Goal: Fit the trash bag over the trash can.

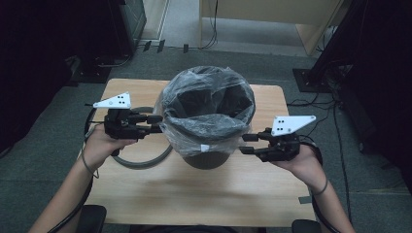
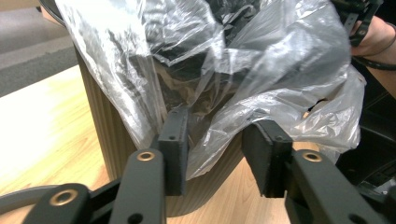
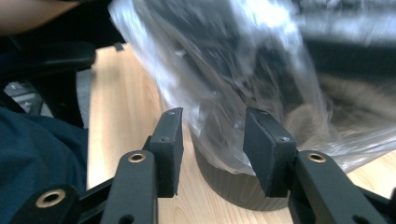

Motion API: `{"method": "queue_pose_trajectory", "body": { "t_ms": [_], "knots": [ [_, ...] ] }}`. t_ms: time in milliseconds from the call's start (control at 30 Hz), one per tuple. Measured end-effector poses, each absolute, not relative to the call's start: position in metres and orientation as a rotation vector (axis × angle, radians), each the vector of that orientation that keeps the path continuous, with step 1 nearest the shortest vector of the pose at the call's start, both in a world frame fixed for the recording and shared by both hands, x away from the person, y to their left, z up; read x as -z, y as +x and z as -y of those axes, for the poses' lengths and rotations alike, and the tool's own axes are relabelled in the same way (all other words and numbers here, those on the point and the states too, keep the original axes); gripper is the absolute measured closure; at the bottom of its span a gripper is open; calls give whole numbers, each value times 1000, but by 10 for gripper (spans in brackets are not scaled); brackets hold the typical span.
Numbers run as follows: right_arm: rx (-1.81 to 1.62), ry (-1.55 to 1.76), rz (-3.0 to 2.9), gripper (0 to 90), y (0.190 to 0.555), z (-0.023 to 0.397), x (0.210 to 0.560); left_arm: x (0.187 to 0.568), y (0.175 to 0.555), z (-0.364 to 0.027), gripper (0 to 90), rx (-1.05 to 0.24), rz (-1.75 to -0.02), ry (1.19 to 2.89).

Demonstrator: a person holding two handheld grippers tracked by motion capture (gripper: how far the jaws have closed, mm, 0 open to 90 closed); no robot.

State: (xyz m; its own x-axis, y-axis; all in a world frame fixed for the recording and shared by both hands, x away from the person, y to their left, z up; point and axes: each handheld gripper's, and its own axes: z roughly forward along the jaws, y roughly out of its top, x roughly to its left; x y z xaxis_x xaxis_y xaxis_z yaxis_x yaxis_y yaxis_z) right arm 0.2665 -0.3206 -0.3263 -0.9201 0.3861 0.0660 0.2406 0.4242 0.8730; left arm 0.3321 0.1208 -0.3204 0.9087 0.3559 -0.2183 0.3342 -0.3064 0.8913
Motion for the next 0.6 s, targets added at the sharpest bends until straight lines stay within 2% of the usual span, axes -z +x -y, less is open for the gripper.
{"method": "queue_pose_trajectory", "body": {
  "t_ms": [267,433,600],
  "knots": [
    [-1685,507,-2366,597,251,333,297,305,328,-133,521,-66,-480,1876],
    [-1690,473,-2280,560,248,319,282,294,324,-137,457,-62,-387,1884],
    [-1658,458,-2296,502,253,300,283,302,324,-143,443,-50,-411,1934]
  ]
}}
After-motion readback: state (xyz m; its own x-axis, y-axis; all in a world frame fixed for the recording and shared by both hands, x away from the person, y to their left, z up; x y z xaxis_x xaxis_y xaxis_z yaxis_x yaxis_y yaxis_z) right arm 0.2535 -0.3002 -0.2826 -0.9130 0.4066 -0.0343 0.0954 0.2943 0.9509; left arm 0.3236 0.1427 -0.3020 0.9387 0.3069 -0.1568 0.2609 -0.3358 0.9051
